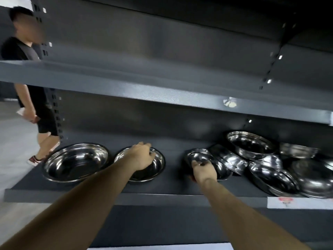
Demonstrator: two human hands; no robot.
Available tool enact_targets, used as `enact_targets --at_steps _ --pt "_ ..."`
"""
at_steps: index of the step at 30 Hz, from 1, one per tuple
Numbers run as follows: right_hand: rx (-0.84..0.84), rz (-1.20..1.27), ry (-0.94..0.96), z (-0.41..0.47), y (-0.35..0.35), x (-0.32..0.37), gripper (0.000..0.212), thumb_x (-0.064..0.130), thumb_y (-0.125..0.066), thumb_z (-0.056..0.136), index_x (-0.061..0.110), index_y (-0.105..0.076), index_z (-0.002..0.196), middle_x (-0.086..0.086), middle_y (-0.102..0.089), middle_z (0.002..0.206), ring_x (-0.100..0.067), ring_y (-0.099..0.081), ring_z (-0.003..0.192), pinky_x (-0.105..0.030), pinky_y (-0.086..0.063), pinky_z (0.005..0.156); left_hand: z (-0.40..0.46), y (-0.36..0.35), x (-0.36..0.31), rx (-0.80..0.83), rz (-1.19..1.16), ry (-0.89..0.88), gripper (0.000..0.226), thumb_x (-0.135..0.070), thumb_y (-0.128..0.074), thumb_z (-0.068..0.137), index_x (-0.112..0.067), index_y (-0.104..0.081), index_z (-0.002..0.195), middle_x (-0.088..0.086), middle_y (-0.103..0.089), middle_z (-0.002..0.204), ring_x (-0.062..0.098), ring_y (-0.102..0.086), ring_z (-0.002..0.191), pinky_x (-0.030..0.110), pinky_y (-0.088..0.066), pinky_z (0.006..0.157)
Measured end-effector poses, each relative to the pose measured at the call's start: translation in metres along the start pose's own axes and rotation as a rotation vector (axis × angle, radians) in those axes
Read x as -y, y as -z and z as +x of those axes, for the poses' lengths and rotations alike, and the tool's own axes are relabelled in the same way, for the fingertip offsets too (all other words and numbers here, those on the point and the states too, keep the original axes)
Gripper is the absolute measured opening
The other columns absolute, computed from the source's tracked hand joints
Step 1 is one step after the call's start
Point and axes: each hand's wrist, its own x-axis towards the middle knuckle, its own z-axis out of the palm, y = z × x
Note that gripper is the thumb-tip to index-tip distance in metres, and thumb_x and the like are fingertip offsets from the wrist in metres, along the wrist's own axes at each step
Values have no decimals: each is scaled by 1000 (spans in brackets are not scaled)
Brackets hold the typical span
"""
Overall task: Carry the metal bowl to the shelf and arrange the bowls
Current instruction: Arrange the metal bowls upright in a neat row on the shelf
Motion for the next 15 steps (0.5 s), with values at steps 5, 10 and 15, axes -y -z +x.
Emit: enact_targets --at_steps 5,10,15 --pt "-105 -63 -40 16 54 -17 33 24 -60 97 6 -60 125 -9 -65 99 -16 -60 59 -12 -40 33 17 -28 -56 68 -11 -86 55 -46 -42 99 -16 -44 144 11 -46 147 30 -44 136 38 -37 109" --pt "-130 -23 -103 38 98 -33 34 24 -60 97 7 -57 126 -8 -65 92 -18 -62 60 -19 -52 44 34 -48 -106 102 1 -119 56 -47 -43 99 -19 -41 147 10 -41 153 29 -40 141 38 -35 111" --pt "-170 40 -120 70 141 -42 42 32 -60 96 4 -52 127 -10 -67 95 -27 -70 75 -33 -62 60 52 -66 -155 116 -18 -108 54 -47 -44 97 -20 -44 144 11 -48 145 31 -47 133 42 -40 110"
